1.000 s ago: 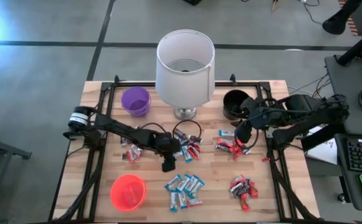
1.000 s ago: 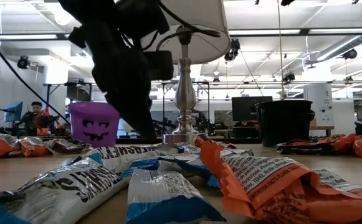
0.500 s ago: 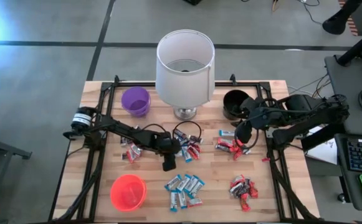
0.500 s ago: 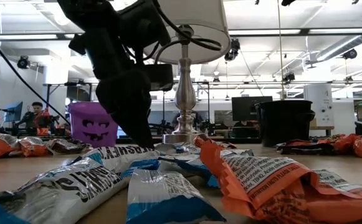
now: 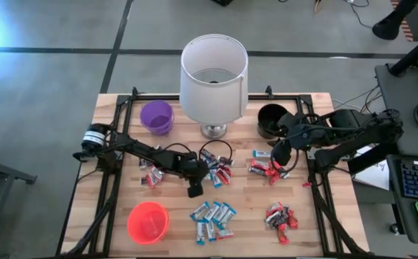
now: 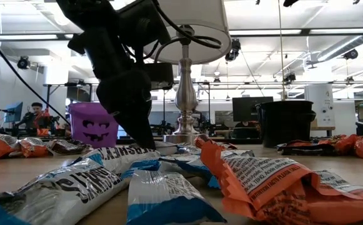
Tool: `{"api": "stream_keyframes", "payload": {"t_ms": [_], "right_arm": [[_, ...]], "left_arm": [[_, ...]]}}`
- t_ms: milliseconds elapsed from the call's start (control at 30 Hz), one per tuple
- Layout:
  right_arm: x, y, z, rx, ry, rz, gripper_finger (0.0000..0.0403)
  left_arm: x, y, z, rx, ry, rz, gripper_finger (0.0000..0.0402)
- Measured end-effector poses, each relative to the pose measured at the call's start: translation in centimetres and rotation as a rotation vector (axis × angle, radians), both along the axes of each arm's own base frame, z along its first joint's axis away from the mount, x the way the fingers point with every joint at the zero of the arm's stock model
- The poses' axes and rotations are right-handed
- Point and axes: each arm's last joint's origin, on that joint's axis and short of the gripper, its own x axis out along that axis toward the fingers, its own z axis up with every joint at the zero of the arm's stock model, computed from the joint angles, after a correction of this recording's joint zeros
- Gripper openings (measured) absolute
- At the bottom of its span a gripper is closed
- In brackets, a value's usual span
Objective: Organize candy in baskets
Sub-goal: Put the white chocolate bar into the orange bucket
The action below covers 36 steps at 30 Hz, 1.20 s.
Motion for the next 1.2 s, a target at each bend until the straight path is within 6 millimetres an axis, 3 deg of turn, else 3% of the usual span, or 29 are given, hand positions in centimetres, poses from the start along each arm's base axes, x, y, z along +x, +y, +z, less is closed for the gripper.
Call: {"api": "stream_keyframes", "payload": {"t_ms": [200,533,733,1200], "right_arm": [[0.0,0.0,0.0,0.000,0.000,0.000,0.0189],[0.0,0.0,0.0,-0.005,0.003,0.006,0.0189],[0.0,0.0,0.0,-0.018,0.008,0.023,0.0189],[0.0,0.0,0.0,-0.020,0.009,0.026,0.0189]], "left_arm": [[-0.3,-0.6,1.4,-0.084,0.024,-0.064,0.0001],[-1.9,-2.4,9.0,-0.111,-0.005,-0.169,0.0000],[-3.9,-3.9,12.3,-0.145,-0.011,-0.181,0.0000],[-9.9,-9.1,14.1,-0.350,0.082,-0.014,0.0000]]}}
